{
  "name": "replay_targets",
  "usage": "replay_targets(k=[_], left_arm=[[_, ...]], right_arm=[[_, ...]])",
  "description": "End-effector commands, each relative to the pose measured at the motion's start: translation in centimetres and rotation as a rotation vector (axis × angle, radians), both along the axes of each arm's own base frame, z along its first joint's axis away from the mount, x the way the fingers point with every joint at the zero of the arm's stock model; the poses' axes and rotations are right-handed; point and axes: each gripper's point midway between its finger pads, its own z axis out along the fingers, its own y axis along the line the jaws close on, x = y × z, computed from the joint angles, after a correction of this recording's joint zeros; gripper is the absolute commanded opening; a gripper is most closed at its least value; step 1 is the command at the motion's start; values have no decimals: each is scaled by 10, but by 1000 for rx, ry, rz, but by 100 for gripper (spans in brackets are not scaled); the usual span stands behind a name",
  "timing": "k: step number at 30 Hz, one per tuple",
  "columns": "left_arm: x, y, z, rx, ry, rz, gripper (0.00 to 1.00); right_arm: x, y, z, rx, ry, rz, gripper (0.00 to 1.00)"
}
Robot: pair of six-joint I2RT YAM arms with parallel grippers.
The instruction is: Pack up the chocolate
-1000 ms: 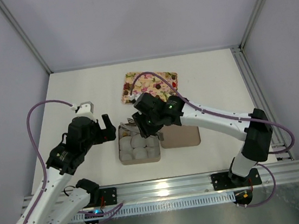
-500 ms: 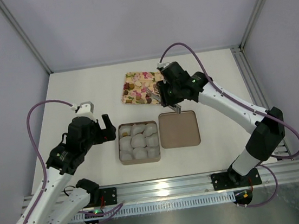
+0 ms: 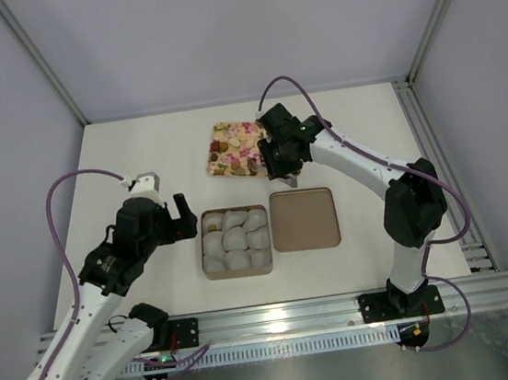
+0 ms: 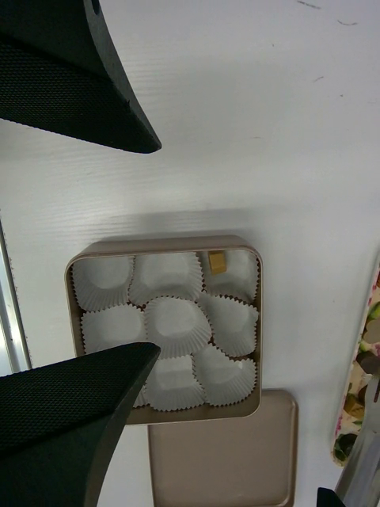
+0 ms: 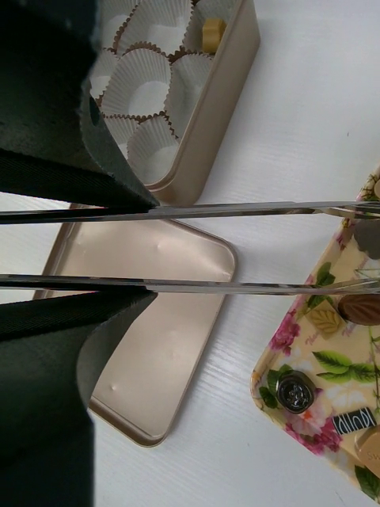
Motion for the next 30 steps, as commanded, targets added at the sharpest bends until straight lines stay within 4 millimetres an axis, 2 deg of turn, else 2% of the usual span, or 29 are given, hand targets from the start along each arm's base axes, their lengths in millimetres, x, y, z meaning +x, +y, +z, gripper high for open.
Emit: replay_targets(k=[1,14,23,30], left_arm=[[2,1,2,-9,-6,18,100],[2,1,0,-6,-1,19,100],[2,1,0,-7,-2,18,100],[2,1,0,-7,0,18,100]], right_arm=[[11,13,18,49,-51,21,45],[12,19,-3,35,-14,35,45],[14,20,-8,20,-9,34,45],[13,18,-10,5,-2,40,39]])
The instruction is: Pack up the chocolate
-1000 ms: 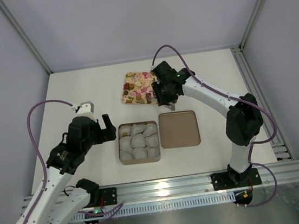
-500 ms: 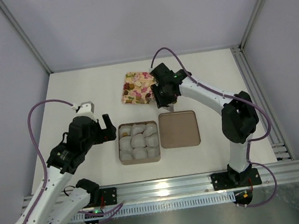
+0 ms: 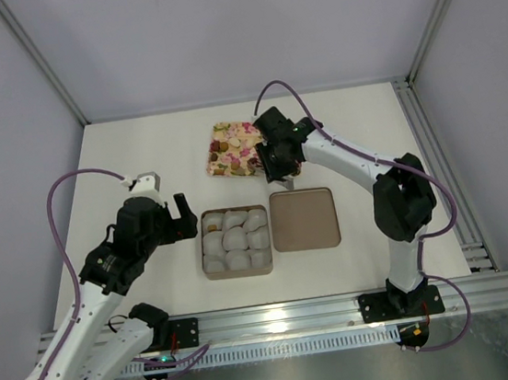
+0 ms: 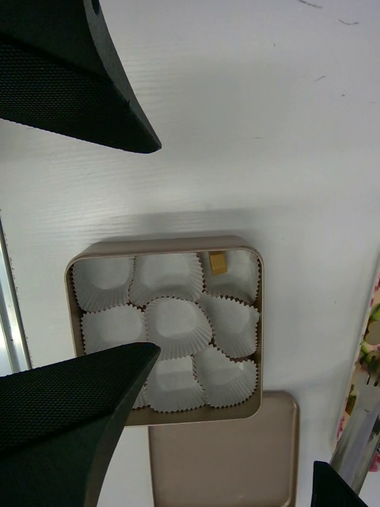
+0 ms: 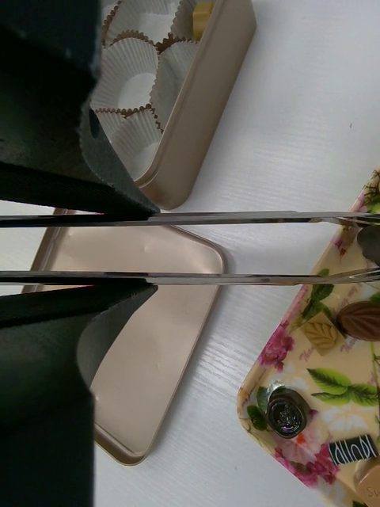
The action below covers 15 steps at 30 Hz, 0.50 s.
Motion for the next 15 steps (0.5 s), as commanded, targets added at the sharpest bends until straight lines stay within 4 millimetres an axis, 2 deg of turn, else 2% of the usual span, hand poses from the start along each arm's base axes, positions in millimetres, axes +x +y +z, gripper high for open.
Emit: replay_targets(k=[1,7,15], left_arm=[[2,1,1,-10,-5,16,100],[2,1,1,-9,-5,17,100],[2,1,1,-7,-4,16,100]], right_arm=[[10,9,17,22,-54,19,39],[12,8,21,12,-61,22,36],[17,6,43,15,-109,11,34]])
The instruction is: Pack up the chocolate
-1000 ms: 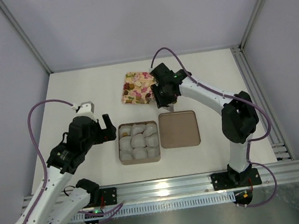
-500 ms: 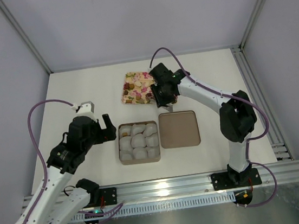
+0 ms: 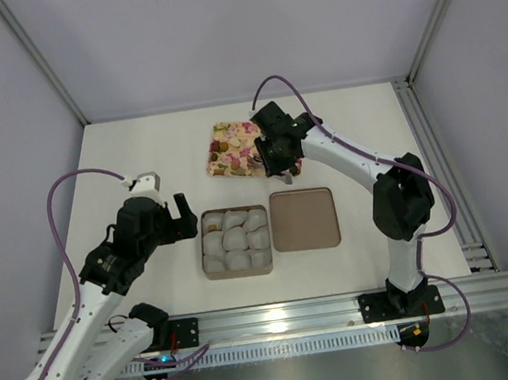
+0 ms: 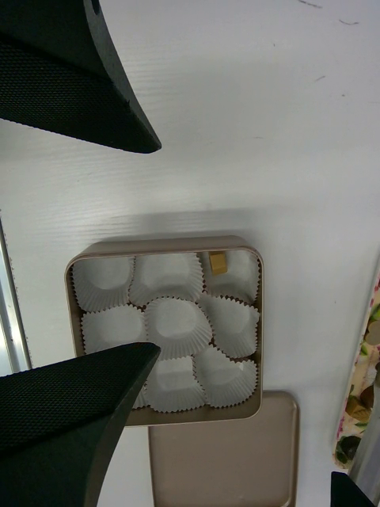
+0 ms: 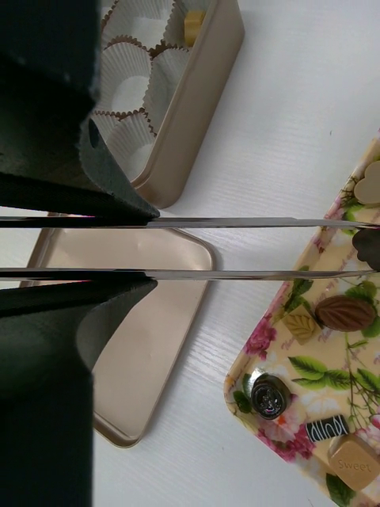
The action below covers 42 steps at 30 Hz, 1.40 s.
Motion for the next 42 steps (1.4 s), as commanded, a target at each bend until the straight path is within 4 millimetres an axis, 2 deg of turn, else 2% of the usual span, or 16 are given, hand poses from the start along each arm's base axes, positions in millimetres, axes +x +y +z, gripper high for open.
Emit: replay_targets(k=[1,9,18,24,35,42], left_arm=[[2,1,2,-8,-7,18,100],[2,2,2,-7,-8,17,100],[2,2,2,-7,-8,19,100],[2,2,2,-8,-11,19,100],[1,1,3,-13,-10,18,100],[1,2,3,-11,-10,18,100]], right_arm=[[9,4,35,24,-84,5,34],[4,3,53,54,-103,10,34],[-18,4,78,113,-121,40,33],[-49,6,87,130,-121,74,34],[-135,32,86,168,-84,203,33],[-154,46,70,176,-49,234,34]])
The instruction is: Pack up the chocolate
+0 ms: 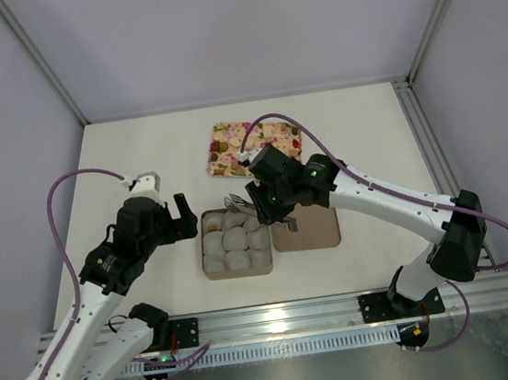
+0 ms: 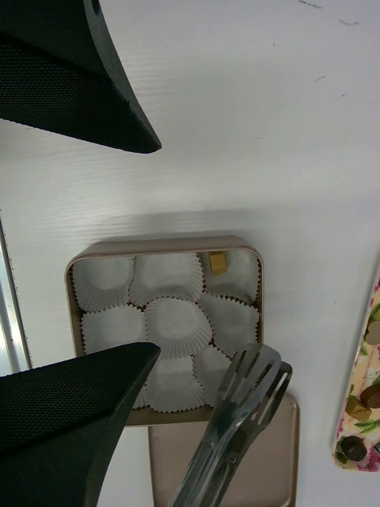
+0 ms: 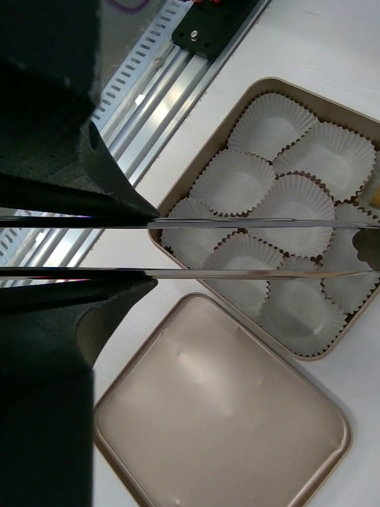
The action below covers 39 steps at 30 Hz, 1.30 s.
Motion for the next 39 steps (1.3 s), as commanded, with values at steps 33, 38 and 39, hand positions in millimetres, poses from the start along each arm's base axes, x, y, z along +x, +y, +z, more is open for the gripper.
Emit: replay_targets(k=[33,38,39], left_arm=[[2,2,1,-8,-3,22,100],[2,2,0,-6,0,22,100],[3,2,0,-6,-2,24,100]], right_arm=[[-5,19,-29,-26,9,15,43],[-5,18,-29,-32,6,15,43],[-5,18,-28,-30,4,16,44]])
